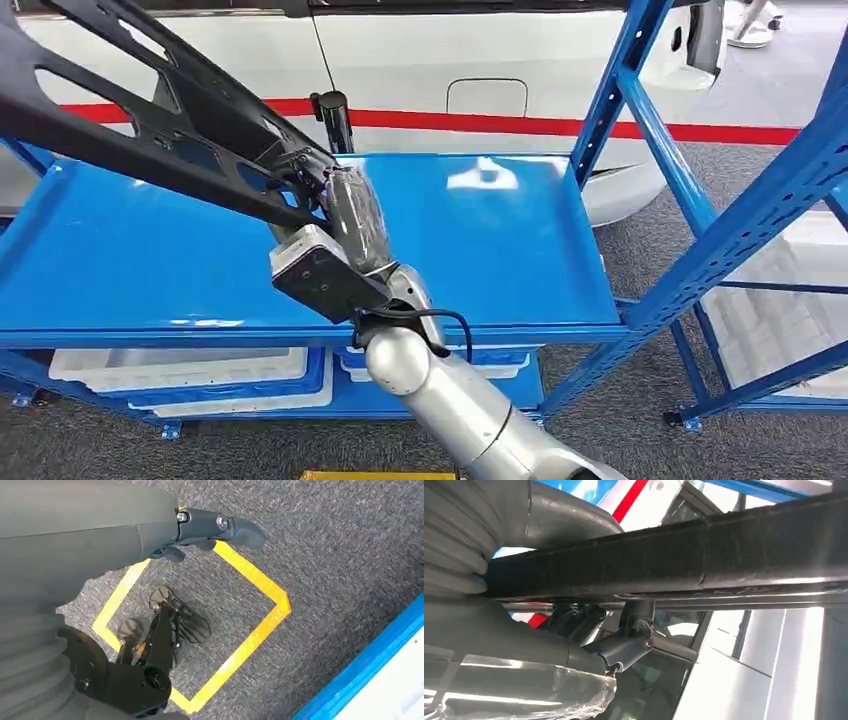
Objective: Take the parts from the cabinet and place them on the table.
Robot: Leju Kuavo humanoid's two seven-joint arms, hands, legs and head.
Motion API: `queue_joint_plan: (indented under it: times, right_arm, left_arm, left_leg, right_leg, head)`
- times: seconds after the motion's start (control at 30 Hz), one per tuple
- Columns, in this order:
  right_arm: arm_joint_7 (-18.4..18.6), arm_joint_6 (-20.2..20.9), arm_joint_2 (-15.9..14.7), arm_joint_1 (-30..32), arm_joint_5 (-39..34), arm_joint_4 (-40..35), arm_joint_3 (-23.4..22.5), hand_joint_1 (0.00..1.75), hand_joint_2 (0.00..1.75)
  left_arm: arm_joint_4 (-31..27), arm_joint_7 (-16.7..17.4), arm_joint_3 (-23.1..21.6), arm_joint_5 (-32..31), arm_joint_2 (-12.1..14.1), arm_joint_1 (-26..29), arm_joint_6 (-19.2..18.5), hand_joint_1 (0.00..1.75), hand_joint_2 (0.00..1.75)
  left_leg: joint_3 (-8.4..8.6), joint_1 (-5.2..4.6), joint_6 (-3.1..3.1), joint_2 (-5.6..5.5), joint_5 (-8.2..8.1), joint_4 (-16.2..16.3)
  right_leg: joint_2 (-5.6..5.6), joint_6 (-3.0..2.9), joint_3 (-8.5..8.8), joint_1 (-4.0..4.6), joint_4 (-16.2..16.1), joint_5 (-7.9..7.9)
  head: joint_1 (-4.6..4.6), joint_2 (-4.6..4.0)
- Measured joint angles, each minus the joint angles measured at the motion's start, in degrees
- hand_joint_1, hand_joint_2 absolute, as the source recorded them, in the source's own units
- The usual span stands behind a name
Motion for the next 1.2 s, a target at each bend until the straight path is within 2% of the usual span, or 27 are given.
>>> queue_joint_plan:
  times: [0.03,0.13,0.17,0.2,0.27,0.3,0.33,0.37,0.4,0.47,0.5,0.53,0.63,0.67,0.7,0.73,0.8,0.83,0.87,0.93,1.0,1.03,1.07,1.1,1.17,1.2]
  right_arm:
    - [0.0,-0.1,0.2,-0.3,0.1,0.0,0.2,1.75,1.75]
    - [0.3,-0.6,0.2,-0.5,0.1,0.3,0.2,1.75,1.75]
    - [0.4,-0.7,0.3,-0.6,0.1,0.3,0.3,1.75,1.75]
    - [0.4,-0.7,0.3,-0.8,0.1,0.3,0.3,1.75,1.75]
    - [0.6,-1.1,0.3,-1.2,0.0,0.5,0.5,1.75,1.75]
    - [0.7,-1.2,0.3,-1.3,0.0,0.6,0.5,1.75,1.75]
    - [0.8,-1.2,0.3,-1.3,-0.1,0.7,0.5,1.75,1.75]
    - [0.8,-1.3,0.3,-1.3,-0.1,0.9,0.5,1.75,1.75]
    - [0.8,-1.3,0.3,-1.3,-0.1,0.9,0.5,1.75,1.75]
    - [0.8,-1.3,0.3,-1.5,-0.1,0.9,0.6,1.75,1.75]
    - [0.8,-1.3,0.3,-1.7,-0.1,0.9,0.6,1.75,1.75]
    - [0.8,-1.4,0.3,-1.9,-0.1,0.9,0.6,1.75,1.75]
    - [0.8,-1.4,0.3,-1.9,-0.1,0.9,0.7,1.75,1.75]
    - [0.8,-1.4,0.3,-2.1,-0.2,0.9,0.7,1.75,1.75]
    - [0.9,-1.5,0.2,-2.2,-0.4,0.9,0.7,1.75,1.75]
    - [0.9,-1.6,0.2,-2.6,-0.5,0.9,0.7,1.75,1.75]
    - [1.0,-1.7,0.2,-2.7,-1.0,1.0,0.8,1.75,1.75]
    - [1.0,-1.8,0.1,-2.7,-1.1,1.2,0.9,1.75,1.75]
    - [1.1,-1.9,0.0,-2.7,-1.5,1.5,0.9,1.75,1.75]
    - [1.2,-2.1,-0.1,-2.9,-1.9,1.7,1.1,1.75,1.75]
    - [1.2,-2.5,-0.1,-3.3,-2.3,2.1,1.4,1.75,1.75]
    - [1.2,-2.6,0.0,-3.6,-2.3,2.2,1.6,1.75,1.75]
    - [1.2,-2.6,0.2,-3.8,-2.3,2.2,1.7,1.75,1.75]
    - [1.2,-2.6,0.2,-4.0,-2.4,2.3,1.8,1.75,1.75]
    - [1.2,-2.7,0.2,-4.1,-2.4,2.4,1.9,1.75,1.75]
    - [1.2,-2.7,0.2,-4.1,-2.4,2.4,1.9,1.75,1.75]
  left_arm:
    - [0.0,-0.3,0.0,0.0,0.0,0.0,-0.3,0.0,1.75]
    - [0.0,-0.5,0.0,0.0,0.1,0.1,-0.9,0.0,1.75]
    - [-0.1,-0.5,0.0,0.0,0.5,0.1,-1.1,0.0,1.75]
    - [-0.1,-0.6,0.1,0.0,0.5,0.1,-1.3,0.0,1.75]
    - [-0.1,-0.6,0.1,0.0,0.6,0.1,-1.5,0.0,1.75]
    - [-0.1,-0.6,0.1,0.0,0.6,0.1,-1.6,0.0,1.75]
    - [-0.1,-0.6,0.2,0.0,0.7,0.1,-1.6,0.0,1.75]
    - [-0.1,-0.6,0.3,0.0,0.7,0.1,-1.6,0.0,1.75]
    - [-0.1,-0.6,0.4,0.0,0.7,0.1,-1.6,0.0,1.75]
    - [-0.1,-0.7,0.5,0.0,0.9,0.1,-1.6,0.0,1.75]
    - [-0.1,-0.7,0.6,0.0,1.0,0.1,-1.6,0.0,1.75]
    - [-0.1,-0.7,0.6,0.0,1.0,0.0,-1.6,0.0,1.75]
    - [-0.1,-0.7,0.9,0.1,1.0,0.1,-1.6,0.0,1.75]
    - [-0.1,-0.7,0.9,0.1,1.0,0.1,-1.6,0.0,1.75]
    - [-0.1,-0.7,0.9,0.1,1.0,0.0,-1.7,0.0,1.75]
    - [-0.1,-0.7,0.9,0.1,1.0,0.0,-1.7,0.0,1.75]
    - [-0.1,-0.7,0.9,0.1,1.0,-0.1,-1.7,0.0,1.75]
    - [-0.1,-0.7,1.0,0.1,1.0,0.0,-1.7,0.0,1.75]
    - [-0.1,-0.7,1.0,0.1,1.0,0.0,-1.7,0.0,1.75]
    - [-0.1,-0.7,1.1,0.1,1.0,0.0,-1.8,0.0,1.75]
    - [-0.1,-0.7,1.2,0.2,1.0,0.0,-2.0,0.0,1.75]
    - [-0.1,-0.7,1.2,0.2,1.0,0.0,-2.1,0.0,1.75]
    - [-0.1,-0.7,1.2,0.2,1.0,0.0,-2.1,0.0,1.75]
    - [-0.1,-0.7,1.2,0.2,1.0,0.0,-2.1,0.0,1.75]
    - [-0.1,-0.7,1.3,0.2,1.0,0.0,-2.1,0.0,1.75]
    - [-0.1,-0.7,1.4,0.2,1.0,0.0,-2.1,0.0,1.75]
  left_leg:
    - [-0.29,-0.15,-0.37,-0.01,-0.1,0.4]
    - [-0.4,0.16,-1.28,-0.01,0.31,0.3]
    - [-0.75,0.45,-1.53,-0.01,-0.19,0.7]
    - [-1.39,0.42,-1.97,0.02,-1.88,2.7]
    - [-5.01,0.86,-2.77,0.04,-6.64,11.3]
    - [-6.99,0.98,-3.04,0.04,-8.43,15.8]
    - [-8.28,1.06,-3.19,0.04,-9.11,18.8]
    - [-8.06,1.11,-3.18,0.04,-8.36,18.5]
    - [-6.26,1.13,-3.09,0.04,-6.27,15.1]
    - [-0.66,1.12,-2.61,0.03,-1.59,4.7]
    - [1.18,1.03,-2.3,-0.04,-1.55,0.9]
    - [1.16,0.53,-2.06,-0.02,-1.46,0.8]
    - [0.7,0.23,-1.36,-0.04,-1.15,0.8]
    - [1.01,0.34,-0.58,0.02,-0.48,-0.3]
    - [1.11,0.68,-0.02,0.32,0.07,-0.9]
    - [0.79,0.63,0.49,0.3,0.39,-1.0]
    - [0.17,0.38,0.63,0.3,0.7,-1.0]
    - [-0.18,0.31,0.63,0.3,0.86,-0.9]
    - [-0.41,0.26,0.57,0.29,1.03,-0.9]
    - [-0.57,0.23,0.46,0.29,1.19,-0.9]
    - [-0.78,0.22,0.08,0.17,1.47,-0.8]
    - [-0.81,0.2,-0.04,0.15,1.53,-0.7]
    - [-1.13,-0.37,-0.35,0.18,1.53,-0.3]
    - [-1.29,-0.21,-0.64,0.22,1.71,-0.3]
    - [-1.39,0.11,-1.3,0.23,2.14,-0.5]
    - [-1.53,0.15,-1.56,0.2,2.26,-0.4]
  right_leg:
    - [0.03,-0.31,0.48,-0.04,-0.2,0.53]
    - [0.14,-0.94,0.3,0.15,-0.1,0.89]
    - [0.13,-1.52,0.55,-0.95,-0.5,1.28]
    - [0.11,-1.8,0.55,-0.82,-0.5,1.35]
    - [0.07,-1.93,0.51,-0.66,-0.5,1.39]
    - [0.07,-1.93,0.46,-0.58,-0.5,1.39]
    - [0.07,-1.93,0.4,-0.48,-0.4,1.39]
    - [0.08,-1.93,0.38,-0.47,-0.3,1.39]
    - [0.11,-1.92,0.38,-0.47,-0.2,1.39]
    - [0.25,-1.89,0.48,-0.45,-0.2,1.38]
    - [0.27,-1.82,0.45,-0.41,-0.2,1.42]
    - [0.26,-1.46,0.12,0.29,-0.1,1.63]
    - [0.24,-0.7,-0.07,0.03,-0.5,2.1]
    - [0.25,-0.29,-0.18,0.51,-0.7,2.17]
    - [0.13,-0.34,-1.05,0.36,0.4,1.25]
    - [0.16,-0.77,-2.34,0.42,3.4,-0.72]
    - [0.15,-1.41,-6.47,0.16,12.7,-4.85]
    - [0.15,-1.39,-8.16,0.13,16.6,-6.16]
    - [0.14,-1.08,-8.5,0.11,17.8,-6.25]
    - [0.13,-0.76,-7.59,0.1,16.4,-5.61]
    - [0.11,-0.04,-1.61,0.11,6.0,-1.95]
    - [0.03,-0.07,1.51,0.11,0.7,-0.56]
    - [0.04,-0.43,2.01,0.4,-0.8,-0.69]
    - [0.07,-0.8,1.99,0.1,-0.8,-0.28]
    - [0.11,-1.26,1.78,0.46,-0.7,-0.04]
    - [0.09,-1.74,1.75,-0.05,-0.9,0.32]
  head:
    - [-0.11,0.0]
    - [-0.09,0.0]
    - [-0.09,0.0]
    - [-0.24,0.0]
    - [-0.41,0.0]
    - [-0.44,0.0]
    - [-0.44,0.0]
    - [-0.42,0.0]
    - [-0.46,0.0]
    - [-0.48,0.0]
    - [-0.39,0.0]
    - [-0.35,0.0]
    - [-0.37,0.0]
    - [-0.44,0.0]
    - [-0.22,0.0]
    - [-0.17,0.0]
    - [-0.11,0.0]
    - [-0.11,0.0]
    - [-0.09,0.0]
    - [-0.13,0.0]
    - [-0.09,0.0]
    - [-0.09,0.0]
    - [-0.17,0.0]
    - [-0.24,0.0]
    - [-0.17,0.0]
    - [-0.17,0.0]
